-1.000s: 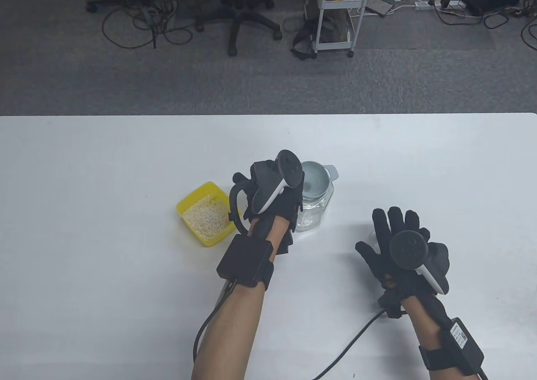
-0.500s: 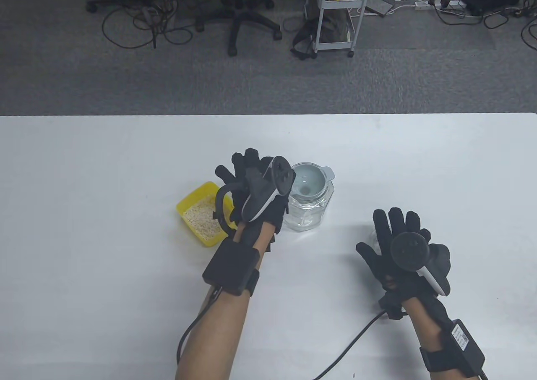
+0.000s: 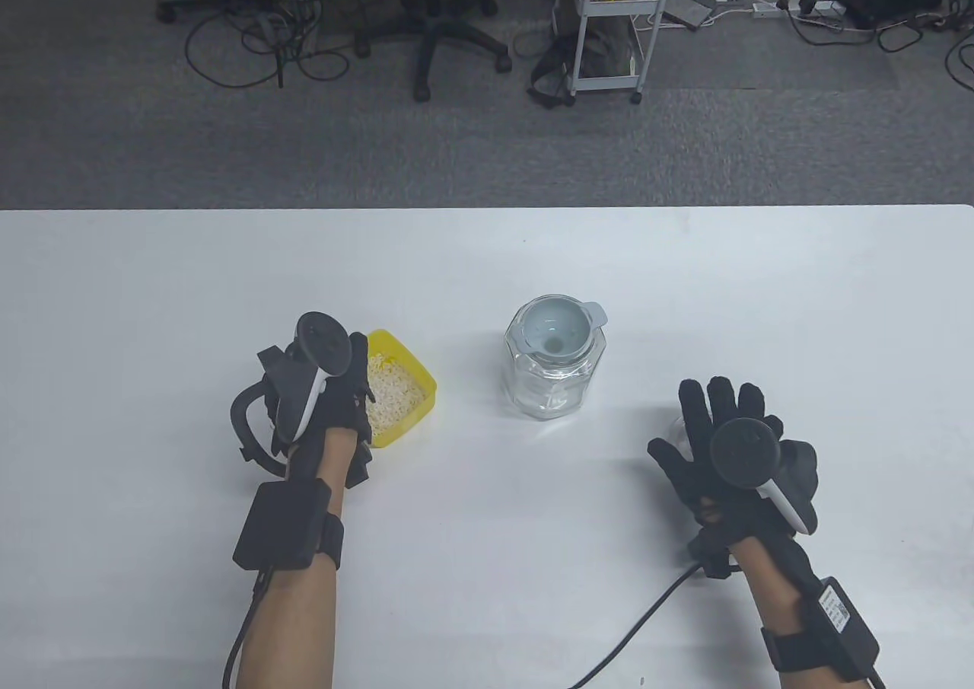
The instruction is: Transfer rice through funnel into glass jar
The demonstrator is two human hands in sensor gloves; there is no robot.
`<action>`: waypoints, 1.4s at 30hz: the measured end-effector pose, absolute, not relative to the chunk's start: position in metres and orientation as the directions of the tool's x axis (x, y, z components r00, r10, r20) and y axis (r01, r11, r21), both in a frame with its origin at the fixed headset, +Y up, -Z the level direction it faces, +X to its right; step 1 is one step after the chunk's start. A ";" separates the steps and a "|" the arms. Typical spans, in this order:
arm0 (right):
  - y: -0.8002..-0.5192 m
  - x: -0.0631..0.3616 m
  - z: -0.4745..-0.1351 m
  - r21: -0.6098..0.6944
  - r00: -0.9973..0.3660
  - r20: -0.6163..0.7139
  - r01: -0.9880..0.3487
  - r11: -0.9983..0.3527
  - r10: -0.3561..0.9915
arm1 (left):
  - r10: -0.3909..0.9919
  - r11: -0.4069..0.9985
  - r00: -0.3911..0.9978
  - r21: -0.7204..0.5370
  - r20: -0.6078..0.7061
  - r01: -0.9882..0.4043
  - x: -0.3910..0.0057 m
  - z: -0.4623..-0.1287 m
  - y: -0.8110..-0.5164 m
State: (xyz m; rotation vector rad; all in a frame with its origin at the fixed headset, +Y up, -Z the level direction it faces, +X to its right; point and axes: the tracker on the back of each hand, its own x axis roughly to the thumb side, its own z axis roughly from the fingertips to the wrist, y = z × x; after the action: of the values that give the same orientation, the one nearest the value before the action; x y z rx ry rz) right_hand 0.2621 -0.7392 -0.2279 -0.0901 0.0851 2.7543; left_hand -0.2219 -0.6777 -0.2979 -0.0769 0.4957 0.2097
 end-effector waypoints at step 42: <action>-0.738 0.262 -0.228 0.034 -0.922 -0.062 -0.384 -0.923 0.382 | 0.932 0.068 0.069 -0.016 -0.357 -0.998 -0.256 -0.307 -0.740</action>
State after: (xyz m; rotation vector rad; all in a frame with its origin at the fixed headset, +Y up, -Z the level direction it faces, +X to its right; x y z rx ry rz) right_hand 0.2619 -0.7383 -0.2283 -0.0752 0.0643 2.7464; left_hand -0.2564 -0.7404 -0.3071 -0.2865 0.2810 1.4821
